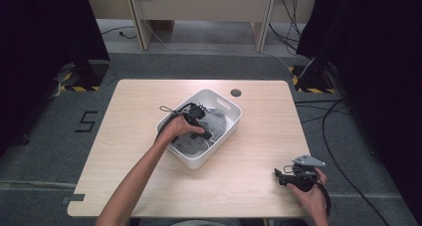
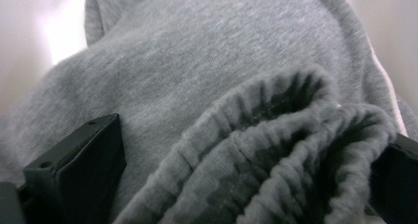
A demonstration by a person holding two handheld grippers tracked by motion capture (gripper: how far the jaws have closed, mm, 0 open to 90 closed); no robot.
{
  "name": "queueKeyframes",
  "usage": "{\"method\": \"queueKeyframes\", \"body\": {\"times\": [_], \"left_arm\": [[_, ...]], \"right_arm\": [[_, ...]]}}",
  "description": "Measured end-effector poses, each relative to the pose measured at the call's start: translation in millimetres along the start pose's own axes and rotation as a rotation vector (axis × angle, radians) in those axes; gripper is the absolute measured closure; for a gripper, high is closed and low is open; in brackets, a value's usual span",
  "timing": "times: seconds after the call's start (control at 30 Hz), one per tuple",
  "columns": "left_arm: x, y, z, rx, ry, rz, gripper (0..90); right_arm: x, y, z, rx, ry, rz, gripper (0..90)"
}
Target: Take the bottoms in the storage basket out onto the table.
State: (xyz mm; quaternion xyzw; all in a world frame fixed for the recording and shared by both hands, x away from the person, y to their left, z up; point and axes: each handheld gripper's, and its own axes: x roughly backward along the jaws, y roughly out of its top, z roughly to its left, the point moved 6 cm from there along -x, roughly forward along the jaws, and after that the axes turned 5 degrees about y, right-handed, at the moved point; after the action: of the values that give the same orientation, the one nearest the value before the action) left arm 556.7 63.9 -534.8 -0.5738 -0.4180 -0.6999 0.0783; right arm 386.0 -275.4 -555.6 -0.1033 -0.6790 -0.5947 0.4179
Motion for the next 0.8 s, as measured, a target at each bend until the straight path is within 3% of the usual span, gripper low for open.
{"method": "queueKeyframes", "body": {"times": [0.07, 0.23, 0.3, 0.33, 0.43, 0.53, 0.6, 0.8], "left_arm": [[-0.5, -1.6, 1.4, 0.039, -0.033, 0.01, 3.6], [3.5, -2.3, 0.8, 0.06, -0.052, 0.022, 18.4], [4.8, -2.5, 0.4, 0.061, -0.066, 0.02, 29.8], [7.3, -2.9, -0.5, 0.061, -0.099, 0.014, 36.6], [9.7, -4.0, -1.1, 0.04, -0.117, 0.001, 47.6], [10.9, -4.2, -0.8, 0.038, -0.122, -0.003, 52.5], [12.5, -2.9, -2.2, 0.009, -0.105, -0.012, 53.3], [21.0, -0.1, -6.0, -0.029, -0.07, -0.012, 57.3]], "right_arm": [[0.0, 0.0, 0.0, 0.0, 0.0, 0.0, 14.7], [0.0, 0.0, 0.0, 0.001, 0.0, 0.0, 14.7], [-0.1, 0.1, 0.0, 0.001, 0.0, 0.0, 14.7], [-0.1, 0.1, 0.0, 0.001, 0.0, 0.0, 14.7], [-0.1, 0.1, 0.1, -0.001, 0.001, -0.001, 14.7], [-0.3, 0.3, 0.0, 0.001, 0.001, -0.001, 14.7], [-0.5, 0.4, 0.1, 0.0, 0.002, -0.001, 14.7], [-0.5, 0.5, 0.1, 0.0, 0.002, -0.001, 14.7]]}}
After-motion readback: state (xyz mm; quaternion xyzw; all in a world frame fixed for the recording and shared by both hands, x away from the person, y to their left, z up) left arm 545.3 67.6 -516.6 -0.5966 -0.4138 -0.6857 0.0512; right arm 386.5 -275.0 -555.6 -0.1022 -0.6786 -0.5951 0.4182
